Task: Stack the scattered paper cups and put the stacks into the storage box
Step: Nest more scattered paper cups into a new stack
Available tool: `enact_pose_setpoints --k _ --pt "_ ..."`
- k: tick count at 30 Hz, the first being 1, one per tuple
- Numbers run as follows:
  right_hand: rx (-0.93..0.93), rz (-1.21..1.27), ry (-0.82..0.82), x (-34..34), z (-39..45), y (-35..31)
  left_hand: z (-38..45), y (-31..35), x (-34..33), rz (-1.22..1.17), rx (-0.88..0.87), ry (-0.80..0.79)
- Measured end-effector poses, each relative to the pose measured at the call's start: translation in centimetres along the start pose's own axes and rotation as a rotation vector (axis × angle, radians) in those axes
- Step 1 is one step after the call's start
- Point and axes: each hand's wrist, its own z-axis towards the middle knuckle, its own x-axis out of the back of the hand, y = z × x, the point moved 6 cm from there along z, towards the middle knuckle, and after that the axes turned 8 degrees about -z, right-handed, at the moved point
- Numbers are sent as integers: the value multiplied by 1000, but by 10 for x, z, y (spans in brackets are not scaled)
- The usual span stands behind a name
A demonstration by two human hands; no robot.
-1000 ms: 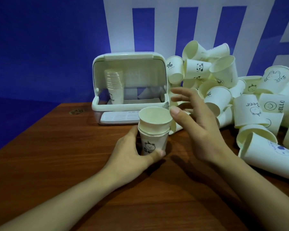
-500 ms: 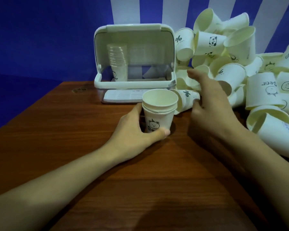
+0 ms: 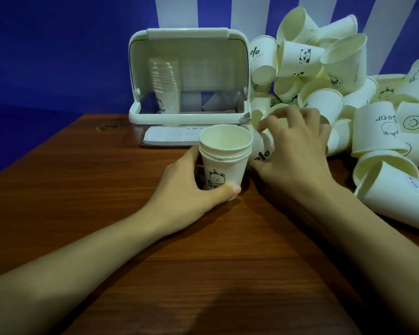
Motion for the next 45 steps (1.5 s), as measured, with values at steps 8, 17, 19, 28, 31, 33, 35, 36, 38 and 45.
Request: enact_pose_setpoints --k 8,17,19,28,31,33,35,36,38,45 --pt "-390 930 342 57 -6 29 -1 1 -1 -18 14 -24" --pt "-162 934 61 36 -9 -19 -1 3 -3 -38 -11 -38" --pt "-120 826 56 36 -12 -20 -2 4 -3 -35 -7 -39" --pt "-40 677 115 42 -10 -21 -2 4 -2 -51 -16 -27" --pt "-43 711 76 39 -12 -23 -1 3 -2 -42 -12 -19" --pt "-69 799 70 39 -11 -19 -1 5 -2 -32 -5 -25" --pt "-102 750 100 37 -7 -8 0 6 -1 -14 -11 -29" --pt "-115 630 75 31 -4 -1 0 6 0 -6 -12 -30" --pt "-128 347 -116 13 -1 7 0 4 -1 1 -11 -34" --pt "-110 -101 -190 -8 0 14 -2 4 -3 0 0 -37"
